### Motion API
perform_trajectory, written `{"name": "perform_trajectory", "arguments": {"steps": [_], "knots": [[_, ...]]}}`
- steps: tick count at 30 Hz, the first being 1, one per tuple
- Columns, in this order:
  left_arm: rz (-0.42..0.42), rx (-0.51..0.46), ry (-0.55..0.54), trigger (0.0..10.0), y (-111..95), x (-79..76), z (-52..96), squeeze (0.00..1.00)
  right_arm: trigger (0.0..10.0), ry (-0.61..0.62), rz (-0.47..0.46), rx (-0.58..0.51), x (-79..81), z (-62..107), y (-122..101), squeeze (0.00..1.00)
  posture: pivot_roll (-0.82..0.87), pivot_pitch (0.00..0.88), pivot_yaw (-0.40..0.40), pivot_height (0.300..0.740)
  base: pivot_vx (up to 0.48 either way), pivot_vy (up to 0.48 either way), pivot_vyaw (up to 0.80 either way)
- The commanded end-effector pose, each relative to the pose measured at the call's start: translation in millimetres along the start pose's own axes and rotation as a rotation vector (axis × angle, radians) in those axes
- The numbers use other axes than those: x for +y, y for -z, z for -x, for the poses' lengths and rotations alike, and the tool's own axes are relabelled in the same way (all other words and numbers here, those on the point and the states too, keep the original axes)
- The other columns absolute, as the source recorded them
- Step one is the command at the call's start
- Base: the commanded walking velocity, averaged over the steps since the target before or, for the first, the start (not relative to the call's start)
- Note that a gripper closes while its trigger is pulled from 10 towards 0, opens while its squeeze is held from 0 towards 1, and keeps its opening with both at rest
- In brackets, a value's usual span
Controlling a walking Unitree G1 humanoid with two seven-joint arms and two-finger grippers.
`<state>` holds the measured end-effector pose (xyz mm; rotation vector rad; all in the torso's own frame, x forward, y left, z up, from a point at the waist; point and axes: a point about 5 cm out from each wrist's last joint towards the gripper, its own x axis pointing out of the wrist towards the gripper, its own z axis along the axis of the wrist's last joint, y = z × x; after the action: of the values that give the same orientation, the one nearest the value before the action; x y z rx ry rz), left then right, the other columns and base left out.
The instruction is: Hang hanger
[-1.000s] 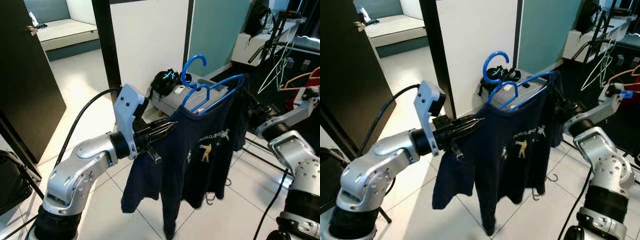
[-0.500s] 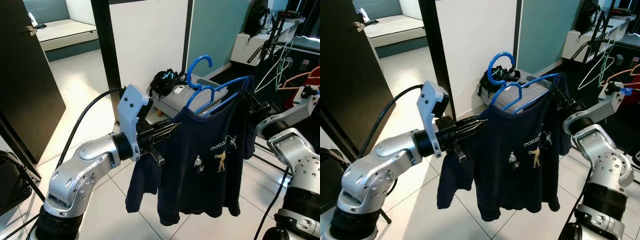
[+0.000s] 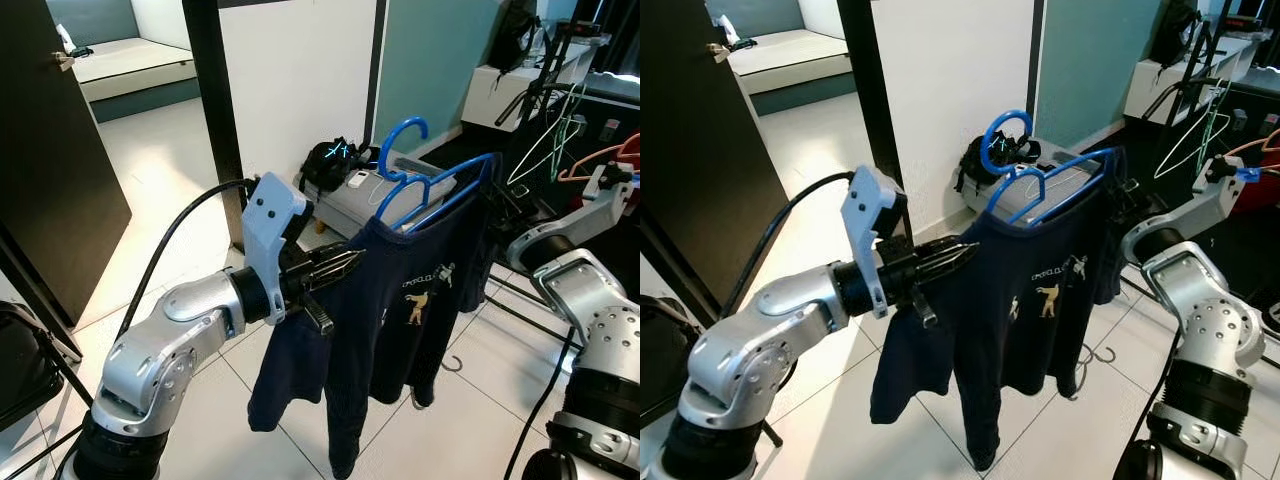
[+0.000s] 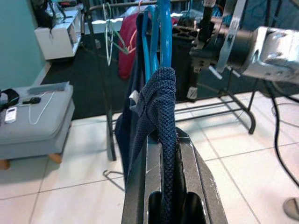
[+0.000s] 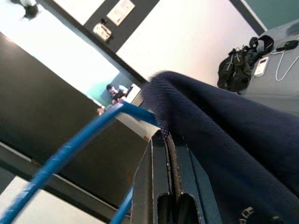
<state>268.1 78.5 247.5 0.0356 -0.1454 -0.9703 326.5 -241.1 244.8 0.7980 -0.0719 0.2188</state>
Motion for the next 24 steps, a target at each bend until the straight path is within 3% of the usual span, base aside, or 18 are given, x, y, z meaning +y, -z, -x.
{"name": "perform_trajectory", "arguments": {"steps": [1,4,6,8,9,11,16,21,24], "knots": [[-0.069,0.020,-0.023,8.9,0.4,4.3,0.6,0.00,0.0,-0.021,0.044,0.016,6.2,0.6,-1.1,0.00,-0.07,0.000,-0.002,0.740,0.000,0.000,0.00],[-0.119,0.059,-0.039,9.1,4.5,7.1,1.6,0.00,0.0,-0.024,0.066,0.028,8.0,1.2,-1.0,0.00,-0.07,0.000,-0.002,0.740,0.000,0.000,0.00],[-0.285,0.169,-0.076,9.6,15.3,15.8,5.3,0.00,0.0,-0.003,0.187,0.100,8.6,3.4,1.2,0.00,-0.08,0.001,0.000,0.740,0.000,0.000,0.00],[-0.285,0.169,-0.076,9.6,15.3,15.8,5.3,0.00,0.0,-0.003,0.187,0.100,8.6,3.4,1.2,0.00,-0.08,0.001,0.000,0.740,0.000,0.000,0.00],[-0.357,0.216,-0.088,9.7,19.5,19.5,7.5,0.00,0.0,0.013,0.236,0.130,7.7,4.8,1.9,0.00,-0.08,0.001,-0.001,0.740,0.000,0.000,0.00],[-0.469,0.276,-0.105,9.7,23.7,25.8,10.9,0.00,0.0,0.019,0.231,0.141,7.3,5.6,0.9,0.00,-0.08,0.001,-0.001,0.740,0.000,0.000,0.00],[-0.514,0.300,-0.106,10.0,26.0,28.0,12.3,0.00,0.0,-0.010,0.195,0.126,11.4,3.9,-1.7,0.00,-0.08,0.000,-0.001,0.740,0.000,0.000,0.00],[-0.481,0.281,-0.073,10.0,29.1,21.1,8.5,0.00,0.0,-0.191,0.172,0.157,41.4,2.3,4.8,0.00,-0.08,0.000,-0.002,0.740,0.000,0.000,0.00],[-0.468,0.265,-0.070,10.0,28.7,20.1,7.2,0.00,0.0,-0.241,0.182,0.188,48.4,3.9,9.7,0.00,-0.08,0.000,-0.002,0.740,0.000,0.000,0.00]]}}
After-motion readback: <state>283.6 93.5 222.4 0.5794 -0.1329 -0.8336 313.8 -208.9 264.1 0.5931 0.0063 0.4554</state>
